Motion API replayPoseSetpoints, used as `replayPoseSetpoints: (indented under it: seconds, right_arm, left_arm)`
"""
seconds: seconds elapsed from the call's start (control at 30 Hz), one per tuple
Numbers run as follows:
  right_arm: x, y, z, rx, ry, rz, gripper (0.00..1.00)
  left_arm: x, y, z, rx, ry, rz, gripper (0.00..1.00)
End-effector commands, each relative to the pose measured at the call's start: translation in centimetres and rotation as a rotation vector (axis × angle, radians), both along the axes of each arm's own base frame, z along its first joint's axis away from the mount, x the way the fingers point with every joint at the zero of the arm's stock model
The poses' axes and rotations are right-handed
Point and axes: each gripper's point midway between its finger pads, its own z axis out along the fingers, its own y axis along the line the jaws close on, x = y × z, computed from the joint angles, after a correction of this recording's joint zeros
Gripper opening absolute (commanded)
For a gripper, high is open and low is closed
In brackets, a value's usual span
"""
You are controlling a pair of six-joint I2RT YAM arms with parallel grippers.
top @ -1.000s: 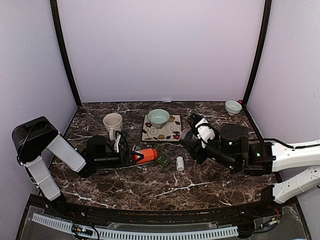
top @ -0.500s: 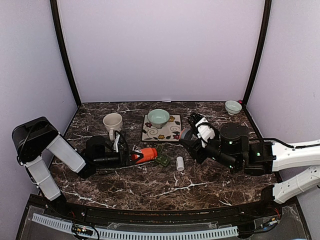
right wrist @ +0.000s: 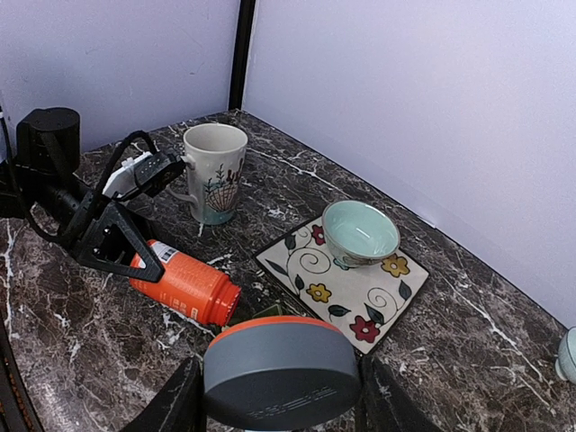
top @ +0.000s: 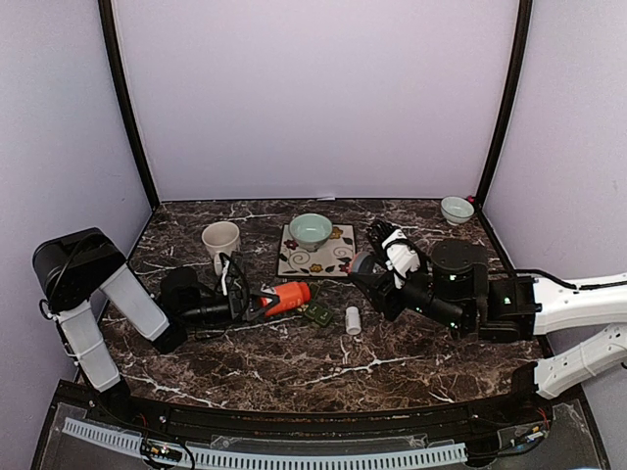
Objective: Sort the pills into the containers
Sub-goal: Pour the pill into the compartment of the pill container.
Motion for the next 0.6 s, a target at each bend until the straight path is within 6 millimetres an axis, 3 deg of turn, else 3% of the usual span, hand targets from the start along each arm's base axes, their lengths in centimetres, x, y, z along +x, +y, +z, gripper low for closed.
replayPoseSetpoints:
  seconds: [0.0,0.57]
  right_arm:
    - [-0.3,0.8,2.8,0.086,0.000,0.037,0.19]
    - [-2.7,1.5,8.5,0.213,0.058,0.176,0.18]
  left_arm:
    - [-0.4,-1.0,4.5,-0.109,-0.094,-0.080,0.00]
    - [-3.1,-2.7,14.9,-0.261,-0.222,-0.336,0.00]
